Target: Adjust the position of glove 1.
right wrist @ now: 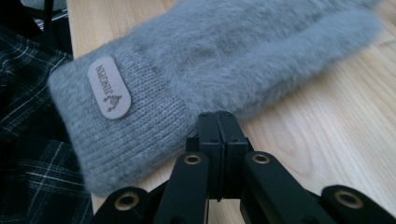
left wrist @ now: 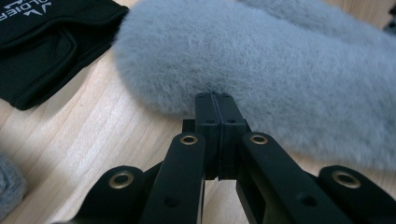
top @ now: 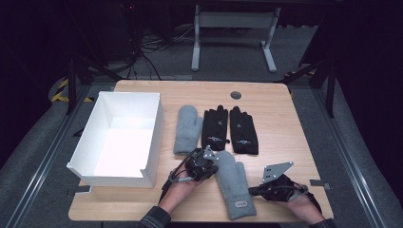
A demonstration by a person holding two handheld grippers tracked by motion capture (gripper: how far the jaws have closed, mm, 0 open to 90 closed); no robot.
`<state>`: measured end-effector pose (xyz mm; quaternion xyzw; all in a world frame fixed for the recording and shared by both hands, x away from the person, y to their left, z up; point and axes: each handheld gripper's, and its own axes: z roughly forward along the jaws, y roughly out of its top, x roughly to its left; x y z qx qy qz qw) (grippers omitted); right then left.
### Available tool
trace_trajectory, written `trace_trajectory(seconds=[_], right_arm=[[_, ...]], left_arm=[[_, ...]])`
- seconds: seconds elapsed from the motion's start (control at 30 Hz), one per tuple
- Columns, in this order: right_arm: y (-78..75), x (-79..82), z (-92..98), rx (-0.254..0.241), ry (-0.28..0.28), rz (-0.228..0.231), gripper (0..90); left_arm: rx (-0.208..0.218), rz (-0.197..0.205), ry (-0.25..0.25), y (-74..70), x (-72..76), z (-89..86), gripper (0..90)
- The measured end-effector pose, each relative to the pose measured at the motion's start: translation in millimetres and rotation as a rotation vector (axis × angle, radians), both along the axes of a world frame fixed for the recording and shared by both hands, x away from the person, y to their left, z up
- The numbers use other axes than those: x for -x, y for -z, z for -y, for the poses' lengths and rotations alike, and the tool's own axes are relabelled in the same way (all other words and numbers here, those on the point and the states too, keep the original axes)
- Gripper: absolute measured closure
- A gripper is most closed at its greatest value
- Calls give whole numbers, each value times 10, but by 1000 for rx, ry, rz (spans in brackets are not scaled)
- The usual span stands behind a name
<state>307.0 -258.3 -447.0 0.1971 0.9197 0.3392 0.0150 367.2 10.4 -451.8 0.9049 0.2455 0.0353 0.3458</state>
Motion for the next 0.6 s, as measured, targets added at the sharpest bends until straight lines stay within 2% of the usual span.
trace_trajectory(seconds=[0.23, 0.6], right_arm=[[15, 24, -216, -18, -60, -6, 900], [50, 13, -514, -35, -106, -6, 900]], left_arm=[[4, -3, 15, 9, -16, 90, 900], [7, 1, 25, -4, -25, 154, 900]])
